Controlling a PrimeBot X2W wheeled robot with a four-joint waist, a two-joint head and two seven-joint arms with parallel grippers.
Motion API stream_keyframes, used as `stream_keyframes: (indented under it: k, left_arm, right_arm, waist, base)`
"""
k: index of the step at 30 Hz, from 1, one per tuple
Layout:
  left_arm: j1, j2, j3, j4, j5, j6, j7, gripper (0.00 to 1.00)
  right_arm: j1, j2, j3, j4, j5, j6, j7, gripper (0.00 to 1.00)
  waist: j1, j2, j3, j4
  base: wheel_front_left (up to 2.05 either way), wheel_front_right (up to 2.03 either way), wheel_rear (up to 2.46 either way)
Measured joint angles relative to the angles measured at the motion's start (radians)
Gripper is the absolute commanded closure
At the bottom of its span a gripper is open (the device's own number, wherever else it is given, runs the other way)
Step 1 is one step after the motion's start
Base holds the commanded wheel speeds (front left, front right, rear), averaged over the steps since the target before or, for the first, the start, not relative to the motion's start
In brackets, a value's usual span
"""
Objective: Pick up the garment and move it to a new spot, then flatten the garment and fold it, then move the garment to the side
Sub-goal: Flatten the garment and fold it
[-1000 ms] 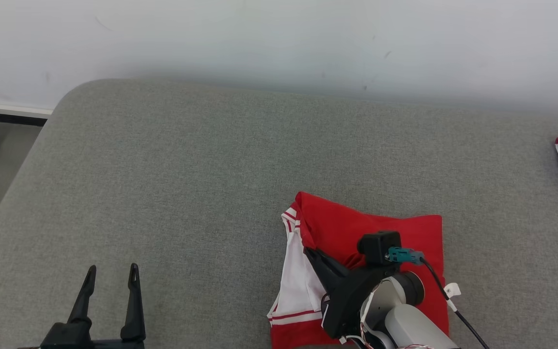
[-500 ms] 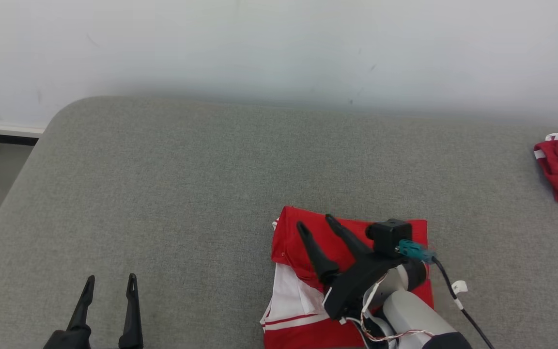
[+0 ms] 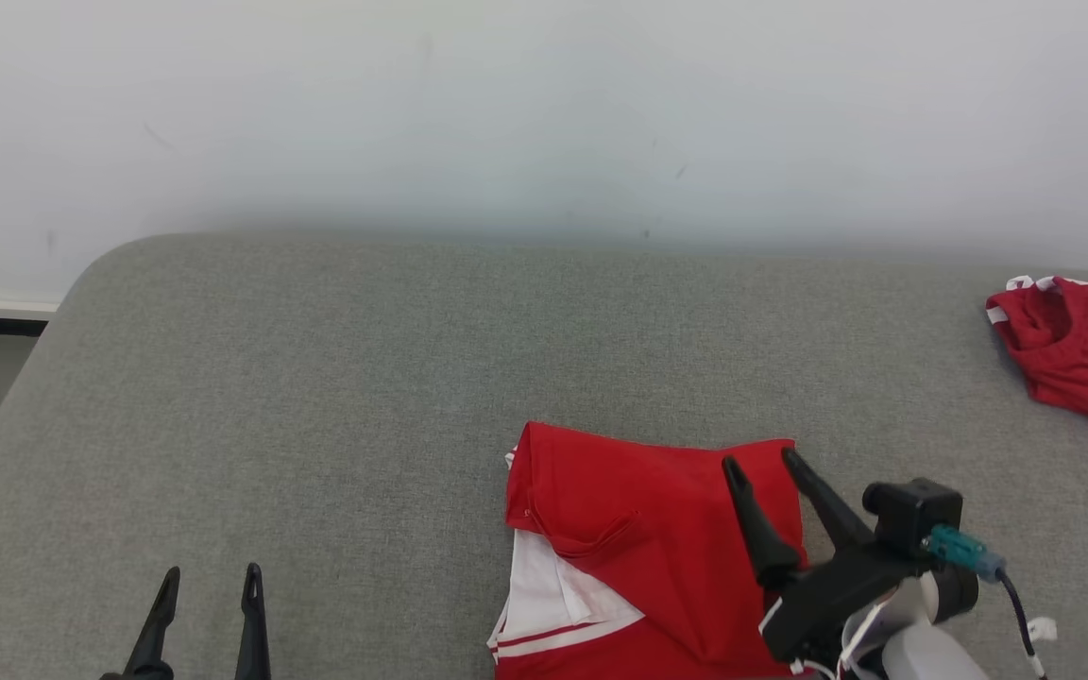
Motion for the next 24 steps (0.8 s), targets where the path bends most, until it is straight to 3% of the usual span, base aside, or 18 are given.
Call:
stream_keyframes:
  k: [11,22,23,24]
  left_arm:
    - [-0.001,0.000,-0.001,-0.005,0.002,0.000,0.000,0.00]
    - [-0.013,0.001,-0.012,0.002,0.002,0.000,0.000,0.00]
    - [-0.013,0.001,-0.015,0.000,0.002,0.000,0.000,0.00]
    - [-0.013,0.000,-0.016,0.000,0.002,0.000,0.000,0.00]
  right_arm:
    - [0.107,0.028,0.035,-0.093,-0.026,0.000,0.096,0.00]
    - [0.000,0.038,0.107,0.074,-0.017,0.000,0.108,0.01]
    - [-0.009,0.040,0.113,0.095,-0.014,0.000,0.107,0.61]
    - [-0.018,0.043,0.119,0.114,-0.007,0.000,0.106,0.89]
  waist:
    - [0.0000,0.0000,0.013,0.017]
    - [0.0000,0.0000,0.027,0.066]
    - [0.0000,0.0000,0.028,0.071]
    - [0.0000,0.0000,0.029,0.076]
  base:
    - [0.00,0.00,0.00]
    - [0.00,0.00,0.00]
    - [0.00,0.00,0.00]
    - [0.00,0.00,0.00]
